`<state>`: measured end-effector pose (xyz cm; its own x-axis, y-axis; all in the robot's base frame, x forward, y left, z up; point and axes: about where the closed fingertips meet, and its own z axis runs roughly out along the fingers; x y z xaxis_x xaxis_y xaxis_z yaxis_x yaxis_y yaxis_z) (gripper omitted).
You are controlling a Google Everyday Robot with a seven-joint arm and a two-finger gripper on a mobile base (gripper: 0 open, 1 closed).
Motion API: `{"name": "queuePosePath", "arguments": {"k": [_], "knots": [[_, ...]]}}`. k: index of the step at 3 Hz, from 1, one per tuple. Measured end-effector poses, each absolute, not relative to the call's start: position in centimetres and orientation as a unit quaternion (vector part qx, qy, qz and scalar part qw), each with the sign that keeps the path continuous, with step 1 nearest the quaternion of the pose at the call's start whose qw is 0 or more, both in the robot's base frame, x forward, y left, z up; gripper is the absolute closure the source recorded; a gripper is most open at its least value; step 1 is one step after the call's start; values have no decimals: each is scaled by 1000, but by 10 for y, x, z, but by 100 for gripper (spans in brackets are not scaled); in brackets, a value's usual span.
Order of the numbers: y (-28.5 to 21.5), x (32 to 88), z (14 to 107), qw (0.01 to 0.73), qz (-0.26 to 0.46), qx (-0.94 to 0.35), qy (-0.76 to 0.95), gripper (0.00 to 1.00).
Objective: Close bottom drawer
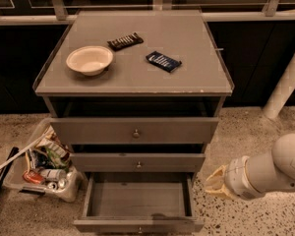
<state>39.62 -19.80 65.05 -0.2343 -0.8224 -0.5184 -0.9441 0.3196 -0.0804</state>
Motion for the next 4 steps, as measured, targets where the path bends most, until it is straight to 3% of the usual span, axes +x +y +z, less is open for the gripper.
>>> {"name": "queuePosePath", "arguments": {"k": [2, 4], "knots": [[-156, 381, 575, 217, 195, -577, 763, 100], [-136, 395, 487, 256, 194, -573, 754, 100]]}}
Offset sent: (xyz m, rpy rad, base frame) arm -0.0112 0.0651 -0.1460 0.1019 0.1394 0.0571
